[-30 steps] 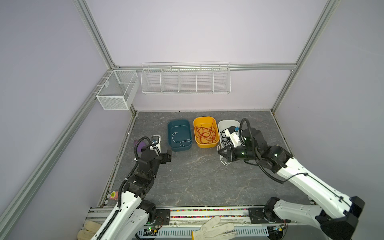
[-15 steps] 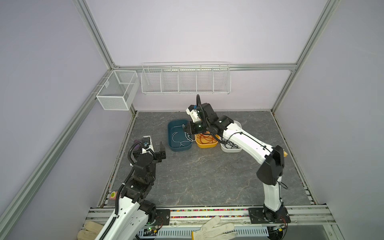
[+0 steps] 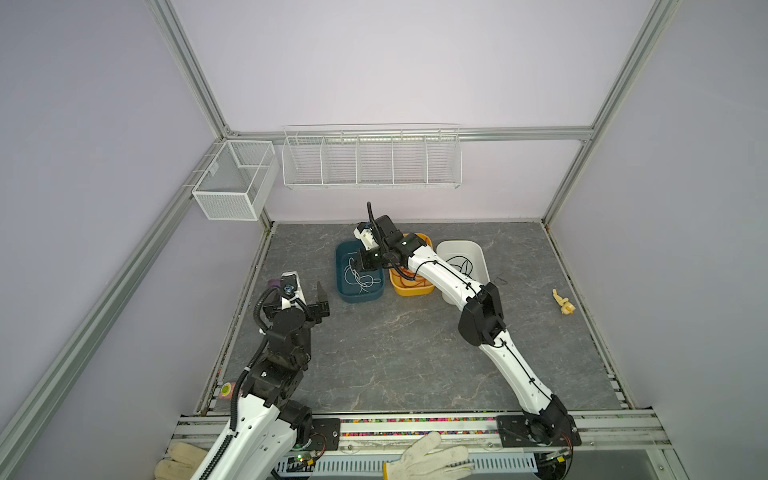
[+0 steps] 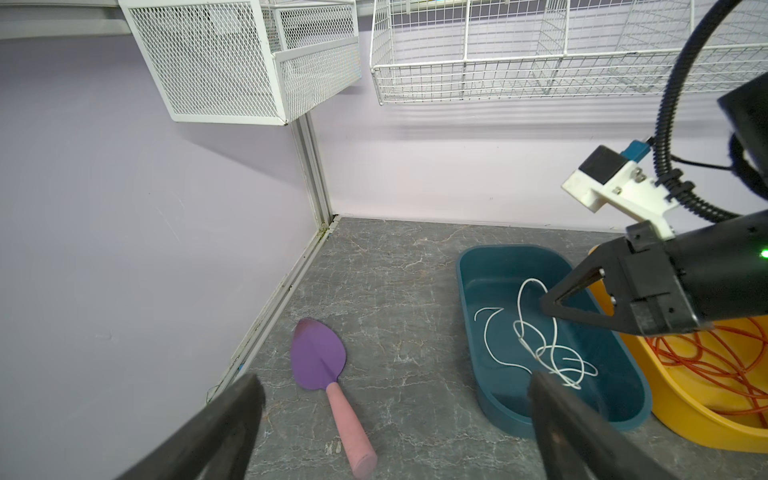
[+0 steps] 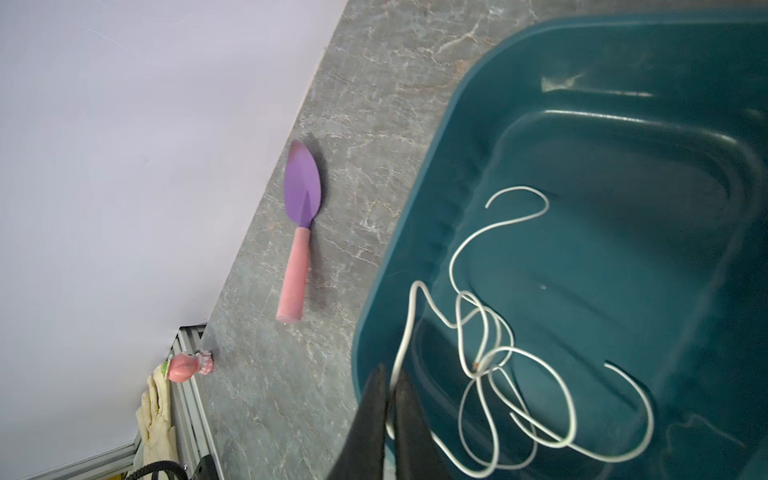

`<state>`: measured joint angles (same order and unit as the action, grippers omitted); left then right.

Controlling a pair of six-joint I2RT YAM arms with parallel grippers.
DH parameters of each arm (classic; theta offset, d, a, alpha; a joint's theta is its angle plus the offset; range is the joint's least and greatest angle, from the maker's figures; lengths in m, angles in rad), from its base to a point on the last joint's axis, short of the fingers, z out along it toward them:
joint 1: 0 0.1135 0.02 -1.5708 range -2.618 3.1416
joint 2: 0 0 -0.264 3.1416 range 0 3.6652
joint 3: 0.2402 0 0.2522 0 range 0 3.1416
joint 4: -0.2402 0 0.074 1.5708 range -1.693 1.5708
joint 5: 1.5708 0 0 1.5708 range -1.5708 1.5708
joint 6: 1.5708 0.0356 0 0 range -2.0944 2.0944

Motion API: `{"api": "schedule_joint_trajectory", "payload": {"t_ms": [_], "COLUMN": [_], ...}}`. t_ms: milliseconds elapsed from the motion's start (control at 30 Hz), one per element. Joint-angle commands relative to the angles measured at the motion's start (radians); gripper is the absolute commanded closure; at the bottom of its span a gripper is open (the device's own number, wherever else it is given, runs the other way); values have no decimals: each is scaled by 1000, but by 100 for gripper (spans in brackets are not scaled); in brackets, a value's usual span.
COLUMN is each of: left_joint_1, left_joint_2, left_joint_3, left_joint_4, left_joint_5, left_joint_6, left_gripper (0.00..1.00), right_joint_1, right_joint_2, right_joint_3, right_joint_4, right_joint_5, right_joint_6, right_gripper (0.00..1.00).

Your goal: Untangle the cables

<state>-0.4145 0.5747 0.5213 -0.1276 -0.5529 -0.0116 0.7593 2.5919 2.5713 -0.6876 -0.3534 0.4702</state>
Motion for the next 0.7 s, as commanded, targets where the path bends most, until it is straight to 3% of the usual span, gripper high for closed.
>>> {"api": "schedule_joint_trajectory", "payload": {"t_ms": [0,167,400,467,500,667], "left_joint_1": [-5,-7,-26,-29,-30,-32], "left_joint_2": [0,7,42,48,50,42], "left_joint_3": [-10,-10,1,7,14,3], "left_joint_4": [23,14,-15,-36,-49,-49], "left_joint_5": [-3,3,27,27,28,17], "left_joint_6": [-14,-23,-70,-113,-131,-152], "left_gripper": [1,1,1,1,1,1], "right_joint_1": [-7,-8,-17,-20,-23,-68], "right_joint_2": [-22,-100,-414,-524,-587,-891], "right_joint_3": [11,-32,-310,-420,-483,-792], "right_joint_4": [-18,-72,-25,1,14,100], "right_joint_5": [-25,0,73,108,130,223], "right_joint_6": [-45,-116,-183,-211,-230,-269], "right_gripper": [81,66,27,0,12,12]}}
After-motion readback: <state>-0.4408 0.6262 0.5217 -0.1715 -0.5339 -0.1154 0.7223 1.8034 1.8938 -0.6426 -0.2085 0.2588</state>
